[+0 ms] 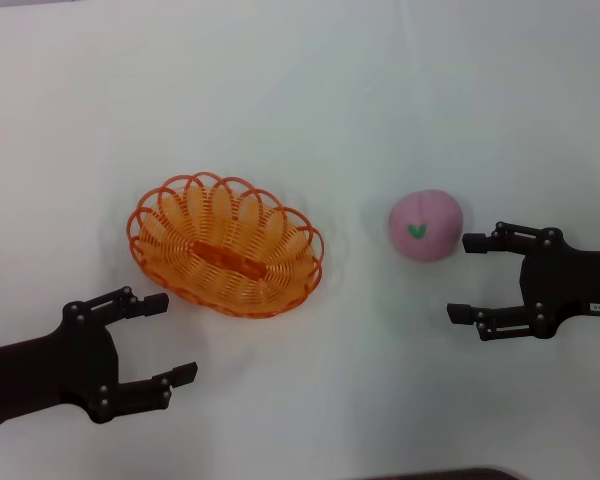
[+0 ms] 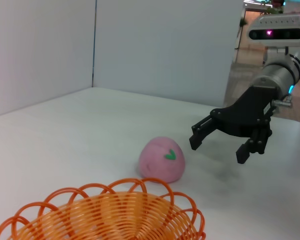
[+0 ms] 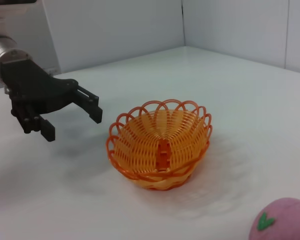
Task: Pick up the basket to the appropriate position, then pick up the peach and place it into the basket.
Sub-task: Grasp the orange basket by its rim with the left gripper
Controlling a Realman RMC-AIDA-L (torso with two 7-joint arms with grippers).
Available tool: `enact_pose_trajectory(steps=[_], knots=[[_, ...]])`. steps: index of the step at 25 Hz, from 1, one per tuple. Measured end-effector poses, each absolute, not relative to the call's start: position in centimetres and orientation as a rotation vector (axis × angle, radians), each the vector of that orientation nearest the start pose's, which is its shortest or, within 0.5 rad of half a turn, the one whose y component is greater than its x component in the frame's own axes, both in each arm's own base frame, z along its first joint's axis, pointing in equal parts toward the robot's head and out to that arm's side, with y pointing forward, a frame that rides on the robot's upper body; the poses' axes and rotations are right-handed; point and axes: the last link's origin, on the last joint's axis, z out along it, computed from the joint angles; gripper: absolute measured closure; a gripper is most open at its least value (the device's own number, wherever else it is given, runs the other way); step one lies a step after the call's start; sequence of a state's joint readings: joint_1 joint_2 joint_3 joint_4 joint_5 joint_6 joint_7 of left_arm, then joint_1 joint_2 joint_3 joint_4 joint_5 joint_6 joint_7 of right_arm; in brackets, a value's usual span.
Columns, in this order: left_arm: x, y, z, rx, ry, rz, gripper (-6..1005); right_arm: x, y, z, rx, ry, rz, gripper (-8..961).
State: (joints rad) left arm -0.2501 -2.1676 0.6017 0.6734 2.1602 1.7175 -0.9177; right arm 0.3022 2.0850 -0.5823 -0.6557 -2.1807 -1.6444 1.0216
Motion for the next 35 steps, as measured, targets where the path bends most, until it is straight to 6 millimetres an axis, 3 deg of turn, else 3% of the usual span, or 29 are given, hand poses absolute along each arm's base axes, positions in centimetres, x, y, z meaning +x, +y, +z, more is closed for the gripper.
enact_pose_trajectory(steps=[21,35], knots=[[-32.2,20.9,-3.3,-2.805,-0.423,-0.661,174,33.9,24.2,-0.3,-2.752,0.478,0.512,8],[-31.3,25.0,0.3,-2.651,-1.187,-0.704,174,33.8,24.4,-0.2,-2.747,0.483,0.518,7]])
